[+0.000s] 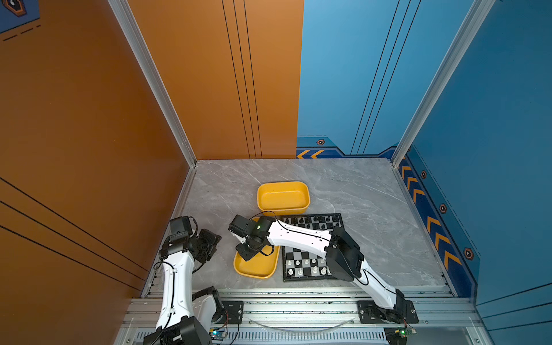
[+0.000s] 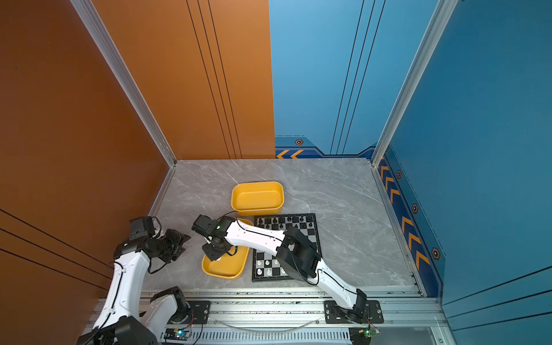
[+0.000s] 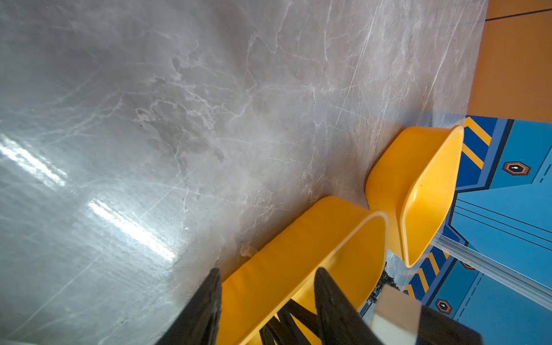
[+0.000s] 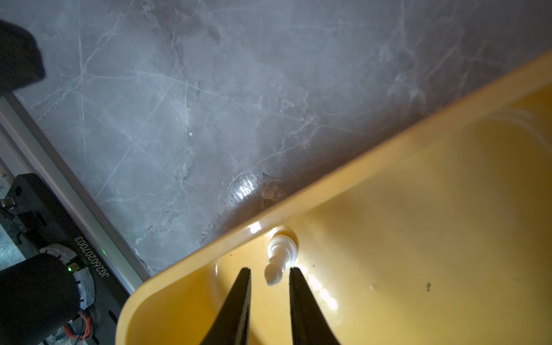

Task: Set up the chess pieces on the board
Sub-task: 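Descend the right gripper and close on the last white pawn in the tray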

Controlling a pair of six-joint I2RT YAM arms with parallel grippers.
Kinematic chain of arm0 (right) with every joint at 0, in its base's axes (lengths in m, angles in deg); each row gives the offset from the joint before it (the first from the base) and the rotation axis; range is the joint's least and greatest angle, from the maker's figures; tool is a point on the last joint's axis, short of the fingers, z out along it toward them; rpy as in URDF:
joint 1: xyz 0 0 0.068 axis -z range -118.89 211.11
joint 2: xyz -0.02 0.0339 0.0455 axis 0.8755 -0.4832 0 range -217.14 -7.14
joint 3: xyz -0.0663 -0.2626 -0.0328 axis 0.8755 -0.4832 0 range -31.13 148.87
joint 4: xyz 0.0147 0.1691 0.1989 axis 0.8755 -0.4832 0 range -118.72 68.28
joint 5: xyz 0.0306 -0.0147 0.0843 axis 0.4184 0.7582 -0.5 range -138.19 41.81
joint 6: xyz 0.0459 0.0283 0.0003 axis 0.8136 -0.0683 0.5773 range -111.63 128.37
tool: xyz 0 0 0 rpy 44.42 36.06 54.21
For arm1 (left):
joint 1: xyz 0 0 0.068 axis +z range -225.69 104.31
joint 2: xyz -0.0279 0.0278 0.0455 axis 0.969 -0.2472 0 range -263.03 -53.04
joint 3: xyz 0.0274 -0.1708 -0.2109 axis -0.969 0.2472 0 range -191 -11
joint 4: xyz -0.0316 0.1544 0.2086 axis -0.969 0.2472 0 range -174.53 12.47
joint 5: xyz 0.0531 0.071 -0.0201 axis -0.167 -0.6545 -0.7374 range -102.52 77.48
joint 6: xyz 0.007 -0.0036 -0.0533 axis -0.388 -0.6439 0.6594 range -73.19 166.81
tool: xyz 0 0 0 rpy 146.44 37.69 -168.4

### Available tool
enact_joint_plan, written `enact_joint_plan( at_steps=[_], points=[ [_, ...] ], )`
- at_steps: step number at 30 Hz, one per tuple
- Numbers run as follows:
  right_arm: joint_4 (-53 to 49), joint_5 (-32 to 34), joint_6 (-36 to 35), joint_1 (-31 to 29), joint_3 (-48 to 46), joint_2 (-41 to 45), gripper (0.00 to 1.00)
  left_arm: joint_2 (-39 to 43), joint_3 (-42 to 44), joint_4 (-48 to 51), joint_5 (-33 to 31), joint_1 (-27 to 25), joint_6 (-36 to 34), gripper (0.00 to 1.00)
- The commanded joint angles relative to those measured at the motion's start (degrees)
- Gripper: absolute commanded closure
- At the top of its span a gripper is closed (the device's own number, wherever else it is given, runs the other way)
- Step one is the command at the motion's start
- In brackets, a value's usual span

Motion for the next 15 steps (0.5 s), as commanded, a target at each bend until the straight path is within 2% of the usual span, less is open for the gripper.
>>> enact_joint_plan(
  at_steps=[1,15],
  points=[
    [0.33,-1.01,0.42,0.1,-0.03,-1.34,0.74,0.19,-0.97,0.41,1.78,0.44,-0.96,0.49],
    [1.32,-1.11,0.94,0.1,0.05,-2.69,0.75,0.35,-0.76,0.83,2.36,0.42,-1.44,0.5]
  ],
)
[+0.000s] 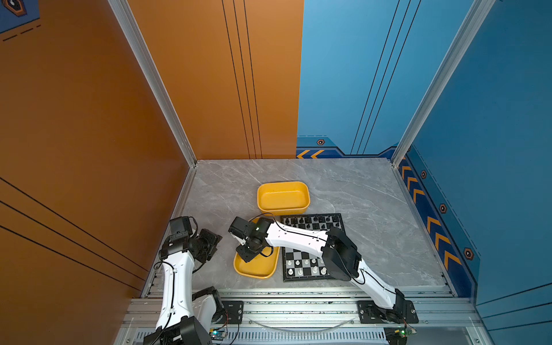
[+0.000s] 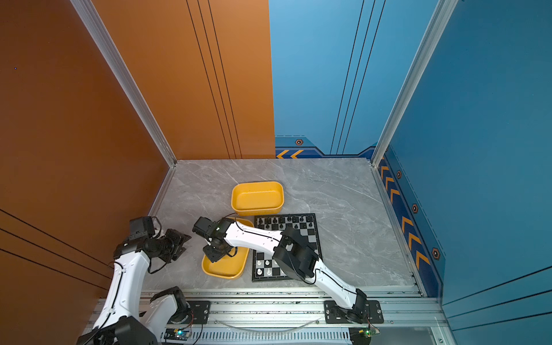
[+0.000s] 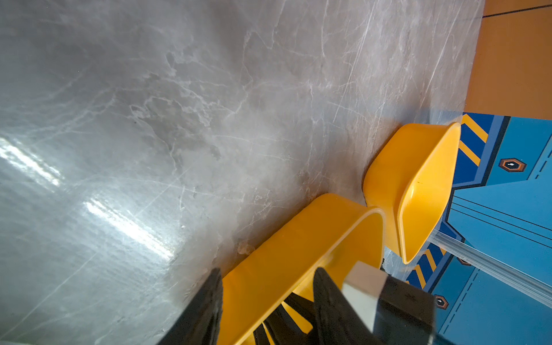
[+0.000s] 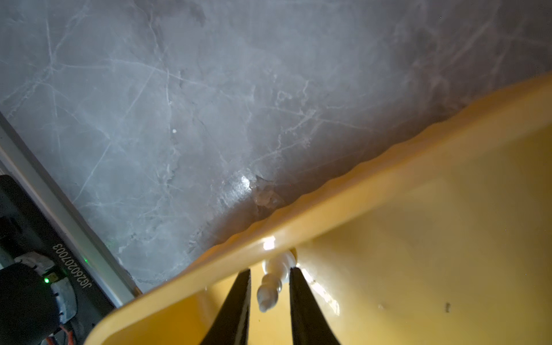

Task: Set up the chess pieces on the board
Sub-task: 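Descend the right gripper and close on the last white pawn in the tray, then lift the white pawn and carry it to the board's near side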

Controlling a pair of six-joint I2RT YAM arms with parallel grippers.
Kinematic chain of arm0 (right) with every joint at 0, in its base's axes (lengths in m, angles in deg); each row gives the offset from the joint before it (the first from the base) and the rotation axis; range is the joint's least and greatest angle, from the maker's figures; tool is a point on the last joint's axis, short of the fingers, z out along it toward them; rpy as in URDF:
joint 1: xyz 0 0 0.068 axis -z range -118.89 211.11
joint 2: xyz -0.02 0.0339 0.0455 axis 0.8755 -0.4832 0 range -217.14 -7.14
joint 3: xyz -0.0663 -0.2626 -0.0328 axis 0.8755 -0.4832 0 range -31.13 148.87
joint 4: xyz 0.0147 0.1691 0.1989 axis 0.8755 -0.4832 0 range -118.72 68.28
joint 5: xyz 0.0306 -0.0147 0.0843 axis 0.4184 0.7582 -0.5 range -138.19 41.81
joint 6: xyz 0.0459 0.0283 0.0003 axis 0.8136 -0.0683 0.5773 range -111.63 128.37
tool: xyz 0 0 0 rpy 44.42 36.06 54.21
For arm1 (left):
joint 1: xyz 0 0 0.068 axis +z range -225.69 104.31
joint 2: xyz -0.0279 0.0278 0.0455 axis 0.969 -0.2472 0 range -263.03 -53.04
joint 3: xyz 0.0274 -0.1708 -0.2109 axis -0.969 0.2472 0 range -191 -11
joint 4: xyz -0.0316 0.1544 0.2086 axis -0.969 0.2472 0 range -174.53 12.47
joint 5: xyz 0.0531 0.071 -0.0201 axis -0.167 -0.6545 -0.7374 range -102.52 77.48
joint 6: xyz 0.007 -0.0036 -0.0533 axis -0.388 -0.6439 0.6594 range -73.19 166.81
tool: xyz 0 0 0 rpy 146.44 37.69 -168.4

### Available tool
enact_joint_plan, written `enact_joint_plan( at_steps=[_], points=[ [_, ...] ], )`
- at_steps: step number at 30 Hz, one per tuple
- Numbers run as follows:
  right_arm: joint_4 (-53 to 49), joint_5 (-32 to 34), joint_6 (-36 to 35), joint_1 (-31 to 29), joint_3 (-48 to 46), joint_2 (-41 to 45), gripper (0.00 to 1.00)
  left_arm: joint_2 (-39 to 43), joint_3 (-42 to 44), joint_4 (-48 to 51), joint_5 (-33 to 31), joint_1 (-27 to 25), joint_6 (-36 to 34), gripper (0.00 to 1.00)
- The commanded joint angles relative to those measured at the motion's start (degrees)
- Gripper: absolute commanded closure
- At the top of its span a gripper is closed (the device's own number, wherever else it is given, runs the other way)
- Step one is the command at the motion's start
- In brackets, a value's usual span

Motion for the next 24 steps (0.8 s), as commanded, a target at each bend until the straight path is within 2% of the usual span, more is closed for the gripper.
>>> enact_joint_plan(
  at_steps=[1,10,14,24],
  points=[
    [0.84,-0.68,0.77,0.1,0.05,-0.65,0.75,0.35,-0.77,0.93,1.72,0.44,-1.34,0.5],
    [0.86,-0.12,0.61,0.4,0.49,-0.93,0.88,0.28,-0.87,0.95,1.77,0.39,-1.36,0.5],
    [0.03,0.57,0.58,0.76,0.56,0.41,0.91,0.19,-1.11,0.93,2.08,0.32,-1.45,0.5],
    [-6.33,9.33,-0.65,3.77,-3.81,14.8,0.91,0.44,-4.91,0.81,1.93,-3.45,-3.71,0.46]
  ],
)
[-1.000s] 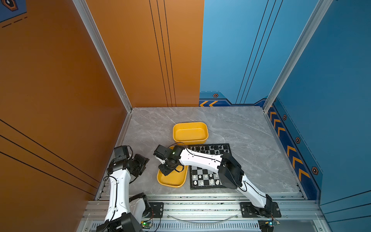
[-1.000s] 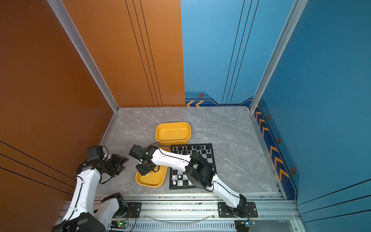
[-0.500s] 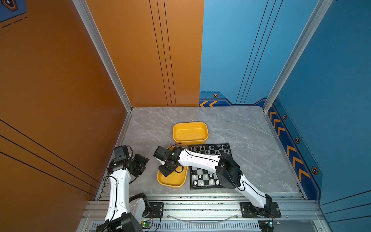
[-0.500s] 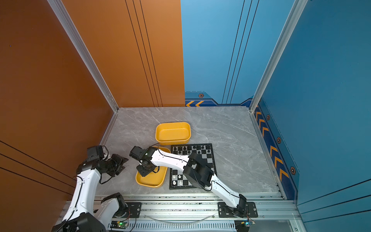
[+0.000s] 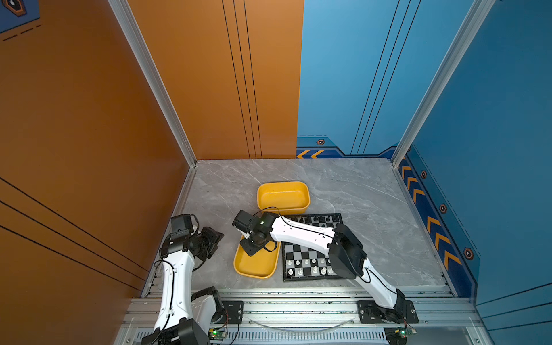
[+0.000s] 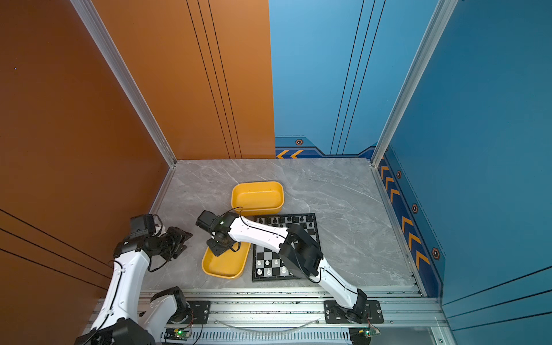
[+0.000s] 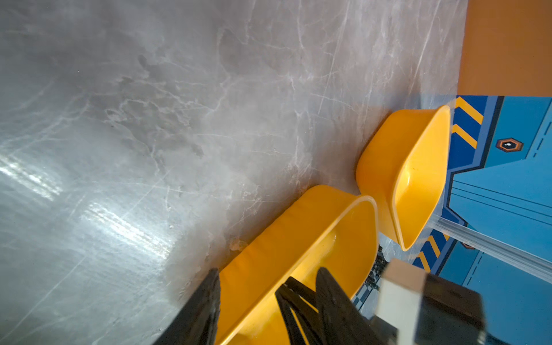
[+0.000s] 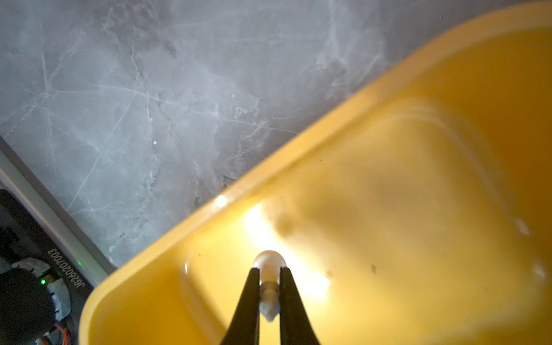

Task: Set up the chess pieces on the board
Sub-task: 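Lift the white pawn and carry it to the board's near side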

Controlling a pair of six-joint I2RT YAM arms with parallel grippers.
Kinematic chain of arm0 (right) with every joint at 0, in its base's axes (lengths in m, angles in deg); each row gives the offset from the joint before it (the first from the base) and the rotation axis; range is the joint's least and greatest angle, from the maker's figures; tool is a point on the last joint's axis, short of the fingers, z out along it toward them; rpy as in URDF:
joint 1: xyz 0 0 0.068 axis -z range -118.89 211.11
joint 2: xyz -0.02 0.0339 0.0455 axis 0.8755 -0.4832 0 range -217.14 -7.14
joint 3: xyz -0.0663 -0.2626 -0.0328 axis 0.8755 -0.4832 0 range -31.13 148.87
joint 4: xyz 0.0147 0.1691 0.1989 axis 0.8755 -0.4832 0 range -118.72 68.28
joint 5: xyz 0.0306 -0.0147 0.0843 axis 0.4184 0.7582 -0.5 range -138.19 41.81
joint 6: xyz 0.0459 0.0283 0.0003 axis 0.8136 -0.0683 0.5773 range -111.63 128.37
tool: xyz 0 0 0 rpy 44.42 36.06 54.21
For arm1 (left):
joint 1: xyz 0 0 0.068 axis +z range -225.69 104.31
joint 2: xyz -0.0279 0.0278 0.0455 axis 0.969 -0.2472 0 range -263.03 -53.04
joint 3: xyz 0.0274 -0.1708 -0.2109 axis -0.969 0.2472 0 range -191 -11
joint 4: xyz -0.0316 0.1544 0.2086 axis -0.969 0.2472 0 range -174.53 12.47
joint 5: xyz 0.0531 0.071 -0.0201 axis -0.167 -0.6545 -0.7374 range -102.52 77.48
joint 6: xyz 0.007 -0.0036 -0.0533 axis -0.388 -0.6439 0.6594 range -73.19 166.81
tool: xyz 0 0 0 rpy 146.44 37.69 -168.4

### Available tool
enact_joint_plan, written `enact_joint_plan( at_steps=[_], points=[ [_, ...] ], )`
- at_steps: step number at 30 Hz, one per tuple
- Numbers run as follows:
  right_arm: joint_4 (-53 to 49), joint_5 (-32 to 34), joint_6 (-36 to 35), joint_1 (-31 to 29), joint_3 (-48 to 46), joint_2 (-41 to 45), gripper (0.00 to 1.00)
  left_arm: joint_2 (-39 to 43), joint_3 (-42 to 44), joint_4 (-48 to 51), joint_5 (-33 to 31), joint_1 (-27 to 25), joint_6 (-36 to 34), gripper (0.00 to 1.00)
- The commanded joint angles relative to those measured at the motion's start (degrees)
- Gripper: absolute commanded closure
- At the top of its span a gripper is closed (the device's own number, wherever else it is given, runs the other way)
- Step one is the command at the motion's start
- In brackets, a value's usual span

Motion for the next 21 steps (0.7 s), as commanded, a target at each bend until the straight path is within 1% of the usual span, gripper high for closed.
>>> enact_joint_plan(
  at_steps=[1,4,7,11,15,18,21],
  points=[
    [-4.02,5.78,-0.44,1.48,-2.75,10.08,0.91,0.41,-3.08,0.71,1.46,-1.32,-2.07,0.46],
    [-4.68,9.61,0.52,2.08,-8.35,17.13,0.91,0.32,-4.38,0.72,1.67,-3.32,-2.22,0.45],
    [-4.63,12.55,2.46,2.22,-16.45,23.56,0.91,-0.05,-5.44,0.6,1.02,-7.57,-1.58,0.45],
    [-4.54,15.78,6.92,1.21,-28.38,31.58,0.91,-0.44,-6.8,0.42,-1.02,-16.88,-1.26,0.45],
    [-3.23,18.09,11.8,-1.05,-38.37,38.09,0.91,-0.12,-7.45,0.51,-2.78,-26.73,-2.73,0.42],
    [-1.61,19.17,14.92,-2.65,-44.54,41.47,0.91,0.58,-6.87,0.51,-4.04,-33.06,-4.4,0.4],
    [0.79,19.46,17.06,-3.55,-50.1,43.9,0.91,1.92,-5.71,0.51,-5.0,-37.86,-5.35,0.37]
  ],
)
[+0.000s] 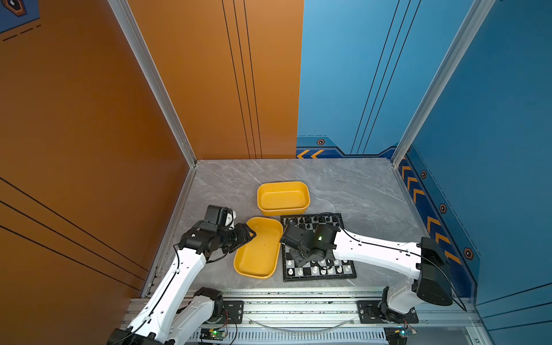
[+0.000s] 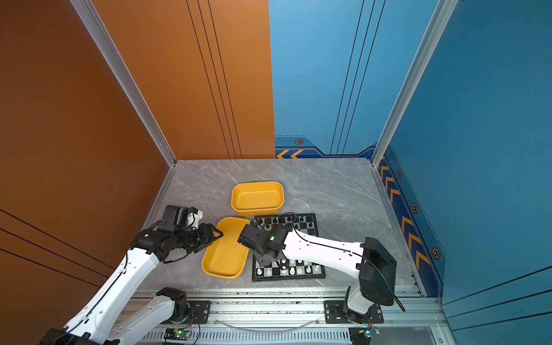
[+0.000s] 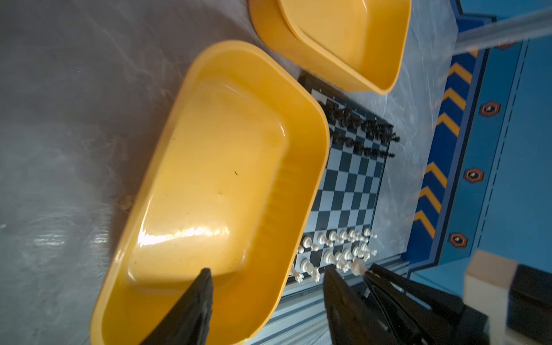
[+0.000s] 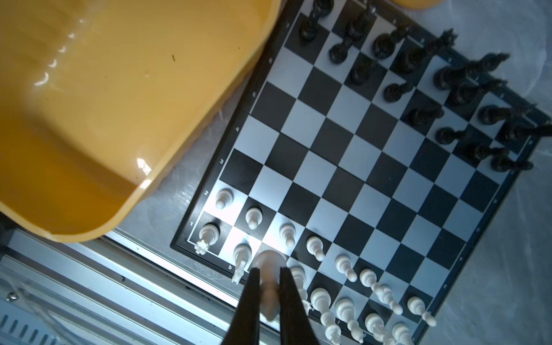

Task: Set up the chess pieces on the board
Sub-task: 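Lift the white pawn and carry it to the board's near side, then lower the white pawn onto its square and open the right gripper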

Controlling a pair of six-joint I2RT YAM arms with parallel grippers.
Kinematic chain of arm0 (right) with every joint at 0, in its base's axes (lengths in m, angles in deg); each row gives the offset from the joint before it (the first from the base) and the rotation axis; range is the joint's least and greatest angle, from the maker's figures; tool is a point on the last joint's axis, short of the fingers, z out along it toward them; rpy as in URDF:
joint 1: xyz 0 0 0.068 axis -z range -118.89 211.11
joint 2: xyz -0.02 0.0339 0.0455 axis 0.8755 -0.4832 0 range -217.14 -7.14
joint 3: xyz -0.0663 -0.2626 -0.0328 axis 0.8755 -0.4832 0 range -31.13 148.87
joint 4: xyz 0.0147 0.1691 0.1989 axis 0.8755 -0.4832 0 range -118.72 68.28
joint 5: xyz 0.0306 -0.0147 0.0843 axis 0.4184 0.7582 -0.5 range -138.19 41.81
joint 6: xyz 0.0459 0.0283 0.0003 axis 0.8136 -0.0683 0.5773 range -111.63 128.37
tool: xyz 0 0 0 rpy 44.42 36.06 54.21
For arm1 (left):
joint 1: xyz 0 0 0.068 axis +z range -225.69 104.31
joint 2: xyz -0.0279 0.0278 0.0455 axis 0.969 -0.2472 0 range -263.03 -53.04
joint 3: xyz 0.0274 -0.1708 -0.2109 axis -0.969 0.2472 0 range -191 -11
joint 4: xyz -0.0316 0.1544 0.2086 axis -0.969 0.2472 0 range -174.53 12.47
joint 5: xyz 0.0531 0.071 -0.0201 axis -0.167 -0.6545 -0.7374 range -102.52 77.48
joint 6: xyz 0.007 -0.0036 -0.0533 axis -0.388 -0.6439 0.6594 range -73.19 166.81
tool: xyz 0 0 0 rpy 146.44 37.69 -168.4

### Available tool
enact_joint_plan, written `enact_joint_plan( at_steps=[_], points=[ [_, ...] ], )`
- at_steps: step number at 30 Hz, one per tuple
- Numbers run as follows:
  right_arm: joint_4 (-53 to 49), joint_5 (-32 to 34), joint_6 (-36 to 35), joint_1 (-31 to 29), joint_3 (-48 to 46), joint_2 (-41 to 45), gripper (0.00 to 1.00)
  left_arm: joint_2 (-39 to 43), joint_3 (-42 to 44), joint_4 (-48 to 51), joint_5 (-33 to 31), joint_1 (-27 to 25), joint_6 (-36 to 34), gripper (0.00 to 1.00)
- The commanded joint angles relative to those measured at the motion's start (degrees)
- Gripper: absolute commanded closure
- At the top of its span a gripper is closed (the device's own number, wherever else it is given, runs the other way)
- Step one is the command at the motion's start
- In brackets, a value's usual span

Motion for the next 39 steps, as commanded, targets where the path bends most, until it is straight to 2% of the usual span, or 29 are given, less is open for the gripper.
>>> enact_joint_plan(
  at_steps=[1,10,25,39],
  points=[
    [2.96,2.92,5.15,-0.59,-4.99,3.62,0.91,2.4,0.65,0.66,-2.56,-3.84,-2.31,0.36],
    [9.41,2.01,6.17,-1.46,-13.43,5.55,0.91,7.98,2.7,0.66,-4.46,-8.71,0.79,0.28],
    [15.16,1.52,8.58,-4.96,-18.09,4.18,0.9,7.38,2.06,0.66,-6.77,-11.39,2.81,0.28],
    [16.22,0.83,8.43,-4.89,-18.7,2.04,0.9,7.27,1.74,0.74,-7.69,-11.71,3.24,0.29]
  ],
)
